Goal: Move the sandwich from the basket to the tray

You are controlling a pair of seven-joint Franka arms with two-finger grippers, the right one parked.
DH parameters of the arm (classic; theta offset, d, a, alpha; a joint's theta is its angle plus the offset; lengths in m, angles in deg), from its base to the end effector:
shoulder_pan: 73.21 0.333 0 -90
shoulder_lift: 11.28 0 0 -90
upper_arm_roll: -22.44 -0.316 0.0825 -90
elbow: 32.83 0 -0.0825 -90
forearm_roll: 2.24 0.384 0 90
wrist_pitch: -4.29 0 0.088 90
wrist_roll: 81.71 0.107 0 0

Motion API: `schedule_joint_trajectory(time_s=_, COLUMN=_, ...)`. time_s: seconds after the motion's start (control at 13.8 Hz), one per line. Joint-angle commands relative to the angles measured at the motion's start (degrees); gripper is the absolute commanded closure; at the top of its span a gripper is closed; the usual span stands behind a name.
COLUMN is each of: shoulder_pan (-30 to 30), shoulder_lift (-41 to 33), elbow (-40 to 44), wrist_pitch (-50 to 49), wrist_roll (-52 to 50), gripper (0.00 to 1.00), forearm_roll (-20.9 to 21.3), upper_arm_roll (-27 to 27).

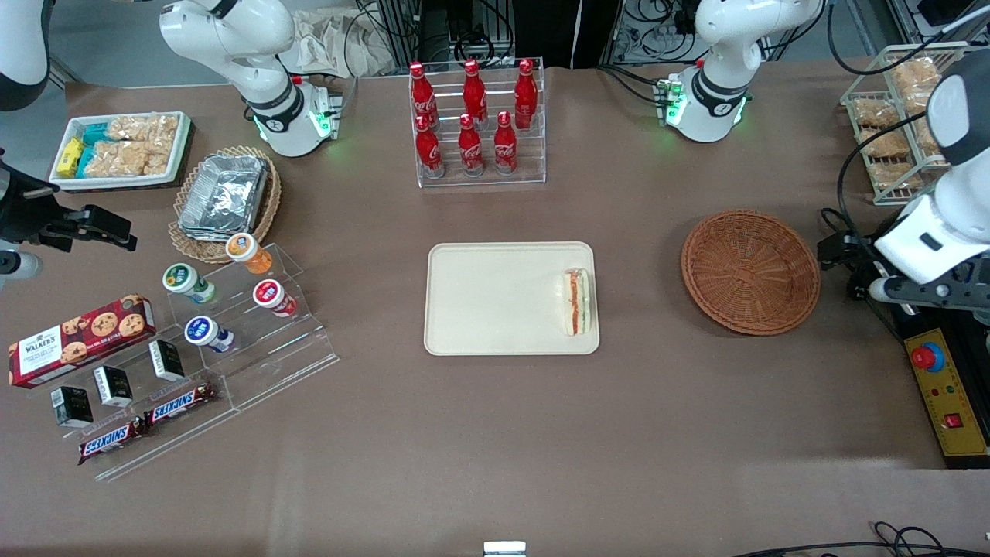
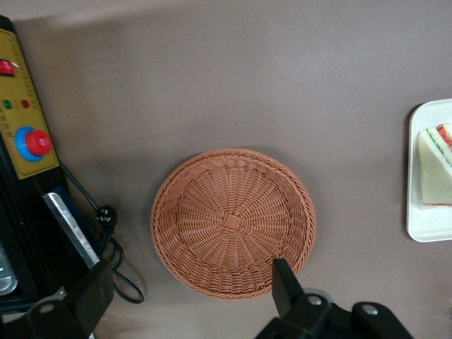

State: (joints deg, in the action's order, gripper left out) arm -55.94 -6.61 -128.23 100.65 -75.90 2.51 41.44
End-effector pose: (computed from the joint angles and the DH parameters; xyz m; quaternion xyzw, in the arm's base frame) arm 0.5806 -0.0033 0.5455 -0.9966 0.0714 0.0310 0.0267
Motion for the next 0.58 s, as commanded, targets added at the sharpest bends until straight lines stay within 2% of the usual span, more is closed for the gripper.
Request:
schedule_joint_trajectory(time_s=0.0, shoulder_pan=0.84, shoulder_lift=-0.46, elbow=4.06, wrist_pitch=-2.74, wrist_roll=1.75, gripper=0.0, forearm_roll=-0.8, upper_arm_roll=0.42)
schedule_joint_trajectory(time_s=0.51, shoulder_pan=1.01, shoulder_lift=-0.02, elbow=6.45, wrist_pitch=-5.21, wrist_roll=1.49, gripper=0.0, forearm_roll=-1.06, upper_arm_roll=0.42)
